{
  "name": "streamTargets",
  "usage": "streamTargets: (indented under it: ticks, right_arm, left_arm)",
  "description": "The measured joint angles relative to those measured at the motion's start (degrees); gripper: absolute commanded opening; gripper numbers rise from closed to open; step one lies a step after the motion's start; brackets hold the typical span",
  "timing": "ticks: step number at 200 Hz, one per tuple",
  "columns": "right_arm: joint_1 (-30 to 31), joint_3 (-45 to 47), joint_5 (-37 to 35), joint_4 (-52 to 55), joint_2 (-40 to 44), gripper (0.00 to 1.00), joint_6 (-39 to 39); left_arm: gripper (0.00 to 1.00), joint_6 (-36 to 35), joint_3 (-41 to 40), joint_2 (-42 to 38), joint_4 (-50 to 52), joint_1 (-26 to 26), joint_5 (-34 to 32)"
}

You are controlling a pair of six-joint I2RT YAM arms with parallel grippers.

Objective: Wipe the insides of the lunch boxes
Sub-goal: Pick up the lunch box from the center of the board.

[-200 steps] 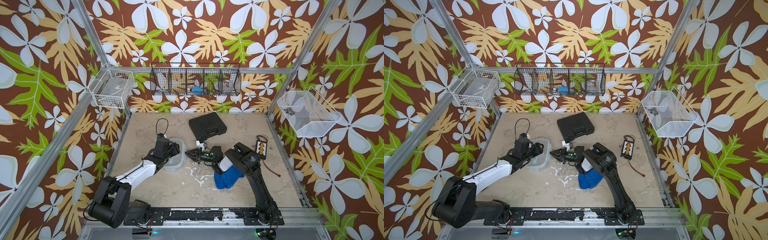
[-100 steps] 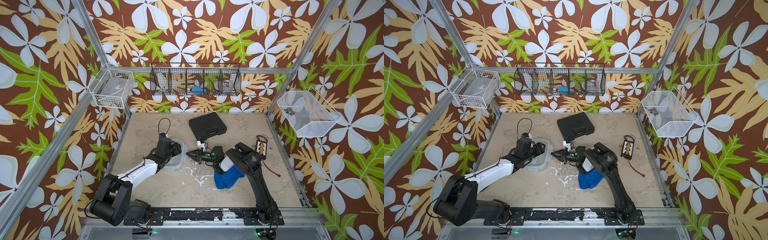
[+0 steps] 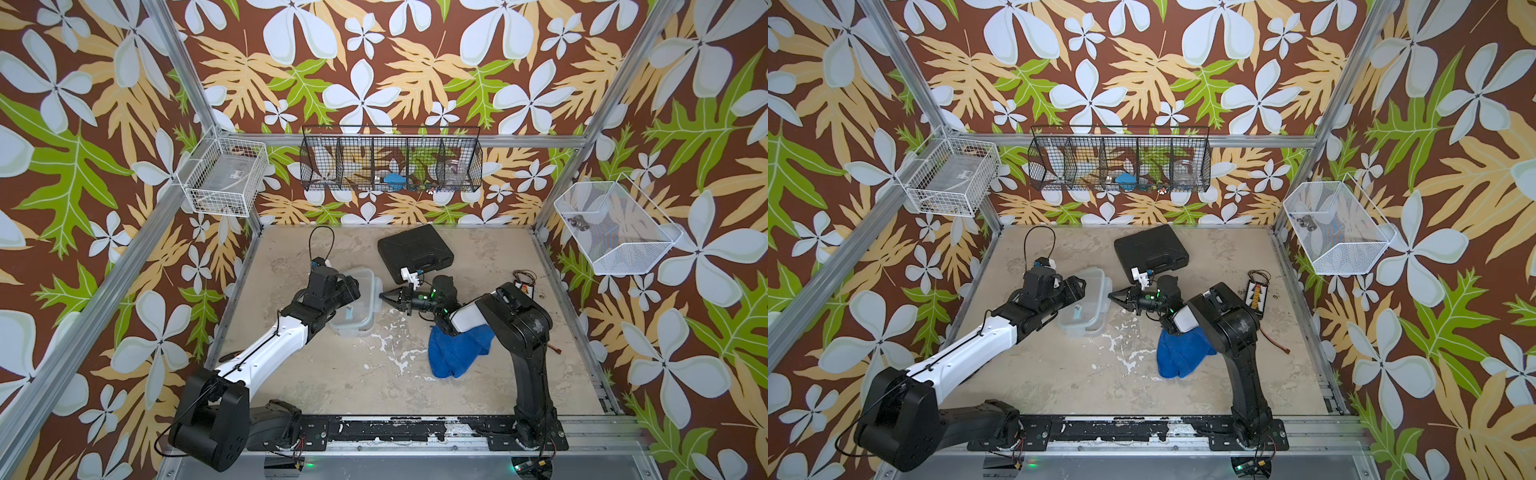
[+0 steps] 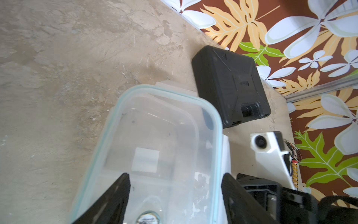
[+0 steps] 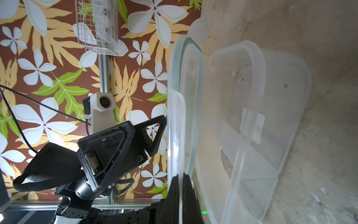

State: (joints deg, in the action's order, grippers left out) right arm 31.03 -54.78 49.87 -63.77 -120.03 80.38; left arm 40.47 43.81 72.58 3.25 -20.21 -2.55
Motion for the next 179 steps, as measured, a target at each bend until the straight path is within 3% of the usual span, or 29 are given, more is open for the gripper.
streamTargets:
  ticks: [53,81,118,179]
  right_arm:
    - [-0.1,-16.5,-0.7,42.8,4.3,0.0,-25.1]
    - [-0.2,-23.4,-3.4,59.4,4.1,0.0,-34.2]
    - [-0.2,-26.6,-3.8,68.7,4.2,0.0,-38.1]
    - [-0.3,-28.0,-3.3,73.7,5.7,0.0,-39.2]
  left_arm:
    - [0.78,2.1,-4.1,-0.3,-0.7,1.7,1.3]
    - [0.79,3.5,-5.7,0.3,-2.4,2.0,2.5]
    - [0.79,4.9,-6.9,-0.7,-4.8,2.9,4.4]
    - [0.8,4.9,-7.8,-3.7,-5.2,4.4,4.5]
